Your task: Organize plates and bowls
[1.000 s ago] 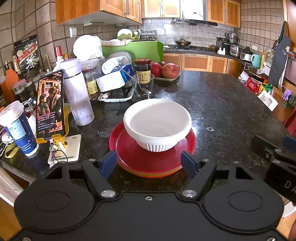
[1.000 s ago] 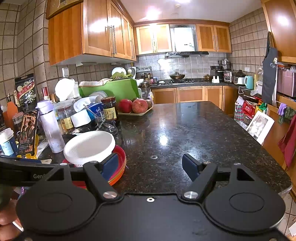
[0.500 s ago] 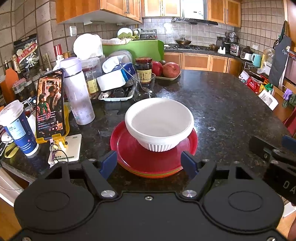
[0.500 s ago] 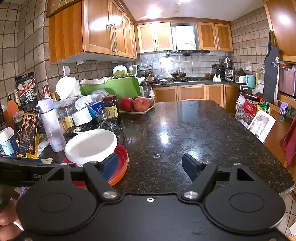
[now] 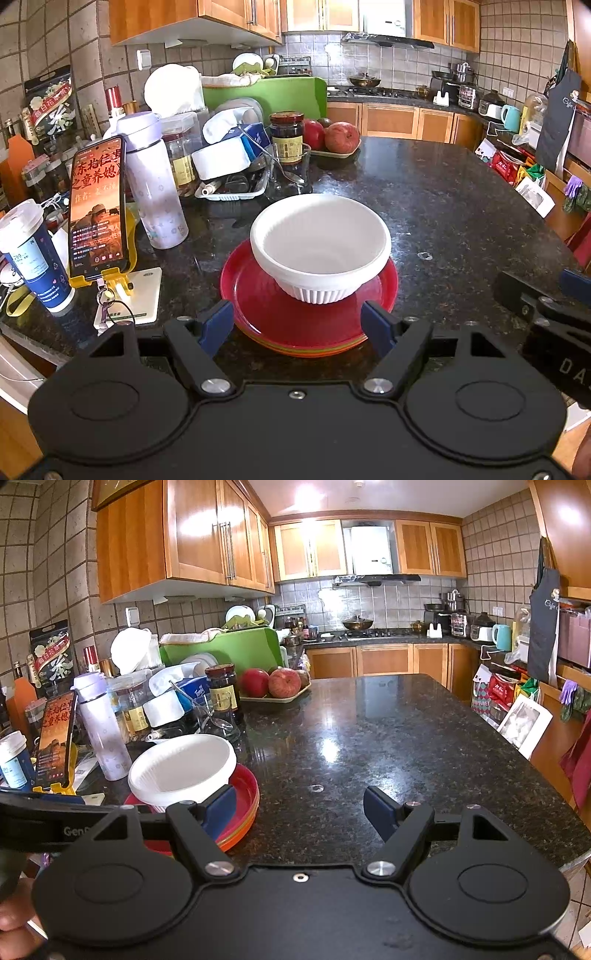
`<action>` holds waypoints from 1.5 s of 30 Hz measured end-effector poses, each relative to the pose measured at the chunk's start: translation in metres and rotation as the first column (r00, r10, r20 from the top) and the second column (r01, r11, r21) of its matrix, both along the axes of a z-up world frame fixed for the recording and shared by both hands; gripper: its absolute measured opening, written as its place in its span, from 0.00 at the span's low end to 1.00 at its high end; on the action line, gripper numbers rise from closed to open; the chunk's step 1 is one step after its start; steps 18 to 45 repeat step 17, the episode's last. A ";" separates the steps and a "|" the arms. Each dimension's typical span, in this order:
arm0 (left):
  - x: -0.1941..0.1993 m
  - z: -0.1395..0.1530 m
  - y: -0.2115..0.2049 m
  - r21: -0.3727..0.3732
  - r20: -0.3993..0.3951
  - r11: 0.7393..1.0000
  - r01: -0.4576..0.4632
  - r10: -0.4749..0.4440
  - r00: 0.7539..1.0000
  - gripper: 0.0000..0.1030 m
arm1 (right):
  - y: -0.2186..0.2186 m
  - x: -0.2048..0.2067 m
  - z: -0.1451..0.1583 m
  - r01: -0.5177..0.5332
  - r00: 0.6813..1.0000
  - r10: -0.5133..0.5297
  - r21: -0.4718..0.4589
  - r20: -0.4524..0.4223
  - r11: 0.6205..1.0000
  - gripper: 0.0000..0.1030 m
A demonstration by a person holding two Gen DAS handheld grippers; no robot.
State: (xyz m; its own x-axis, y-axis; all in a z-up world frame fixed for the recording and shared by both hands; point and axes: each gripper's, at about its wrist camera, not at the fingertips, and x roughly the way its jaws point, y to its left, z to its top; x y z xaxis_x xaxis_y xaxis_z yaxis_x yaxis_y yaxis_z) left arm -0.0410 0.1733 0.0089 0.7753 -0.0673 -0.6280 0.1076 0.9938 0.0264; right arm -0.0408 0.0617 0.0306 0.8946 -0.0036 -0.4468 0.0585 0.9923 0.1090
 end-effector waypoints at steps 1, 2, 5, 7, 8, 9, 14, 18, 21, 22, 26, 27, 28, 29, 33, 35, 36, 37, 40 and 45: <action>0.001 0.000 0.000 0.001 -0.001 1.000 0.000 0.000 1.000 0.75 | 0.000 0.000 0.000 0.000 1.000 0.000 0.000 -0.001 1.000 0.77; 0.001 0.000 0.000 0.002 -0.001 1.000 0.000 0.000 1.000 0.75 | 0.000 0.001 0.000 0.000 1.000 0.000 0.000 -0.003 1.000 0.77; 0.003 -0.001 0.000 0.002 -0.006 1.000 0.003 -0.003 1.000 0.75 | 0.000 0.004 -0.001 -0.001 1.000 0.001 0.002 -0.008 1.000 0.77; 0.004 -0.002 0.001 0.004 -0.009 1.000 0.003 -0.003 1.000 0.75 | 0.001 0.007 -0.001 -0.001 1.000 0.001 0.001 -0.013 1.000 0.77; 0.005 -0.002 0.000 0.003 -0.010 1.000 0.004 -0.004 1.000 0.75 | 0.001 0.008 -0.001 -0.002 1.000 0.002 0.002 -0.014 1.000 0.77; 0.006 -0.002 0.001 0.004 -0.010 1.000 0.005 -0.005 1.000 0.75 | 0.001 0.009 -0.002 -0.002 1.000 0.002 0.004 -0.016 1.000 0.77; 0.009 -0.002 0.002 0.004 -0.014 1.000 0.005 -0.005 1.000 0.75 | 0.002 0.015 -0.002 -0.006 1.000 0.007 0.006 -0.023 1.000 0.77; 0.011 -0.002 0.002 0.003 -0.016 1.000 0.005 -0.005 1.000 0.74 | 0.001 0.020 -0.004 -0.008 1.000 0.008 0.007 -0.029 1.000 0.77; 0.011 -0.002 0.002 0.003 -0.016 1.000 0.005 -0.005 1.000 0.74 | 0.001 0.020 -0.004 -0.008 1.000 0.008 0.007 -0.029 1.000 0.77; 0.011 -0.002 0.002 0.003 -0.016 1.000 0.005 -0.005 1.000 0.74 | 0.001 0.020 -0.004 -0.008 1.000 0.008 0.007 -0.029 1.000 0.77; 0.011 -0.002 0.002 0.003 -0.016 1.000 0.005 -0.005 1.000 0.74 | 0.001 0.020 -0.004 -0.008 1.000 0.008 0.007 -0.029 1.000 0.77; 0.011 -0.002 0.002 0.003 -0.016 1.000 0.005 -0.005 1.000 0.74 | 0.001 0.020 -0.004 -0.008 1.000 0.008 0.007 -0.029 1.000 0.77; 0.011 -0.002 0.002 0.003 -0.016 1.000 0.005 -0.005 1.000 0.74 | 0.001 0.020 -0.004 -0.008 1.000 0.008 0.007 -0.029 1.000 0.77; 0.011 -0.002 0.002 0.003 -0.016 1.000 0.005 -0.005 1.000 0.74 | 0.001 0.020 -0.004 -0.008 1.000 0.008 0.007 -0.029 1.000 0.77; 0.011 -0.002 0.002 0.003 -0.016 1.000 0.005 -0.005 1.000 0.74 | 0.001 0.020 -0.004 -0.008 1.000 0.008 0.007 -0.029 1.000 0.77; 0.011 -0.002 0.002 0.003 -0.016 1.000 0.005 -0.005 1.000 0.74 | 0.001 0.020 -0.004 -0.008 1.000 0.008 0.007 -0.029 1.000 0.77; 0.011 -0.002 0.002 0.003 -0.016 1.000 0.005 -0.005 1.000 0.74 | 0.001 0.020 -0.004 -0.008 1.000 0.008 0.007 -0.029 1.000 0.77; 0.011 -0.002 0.002 0.003 -0.016 1.000 0.005 -0.005 1.000 0.74 | 0.001 0.020 -0.004 -0.008 1.000 0.008 0.007 -0.029 1.000 0.77; 0.011 -0.002 0.002 0.003 -0.016 1.000 0.005 -0.005 1.000 0.74 | 0.001 0.020 -0.004 -0.008 1.000 0.008 0.007 -0.029 1.000 0.77; 0.011 -0.002 0.002 0.003 -0.016 1.000 0.005 -0.005 1.000 0.74 | 0.001 0.020 -0.004 -0.008 1.000 0.008 0.007 -0.029 1.000 0.77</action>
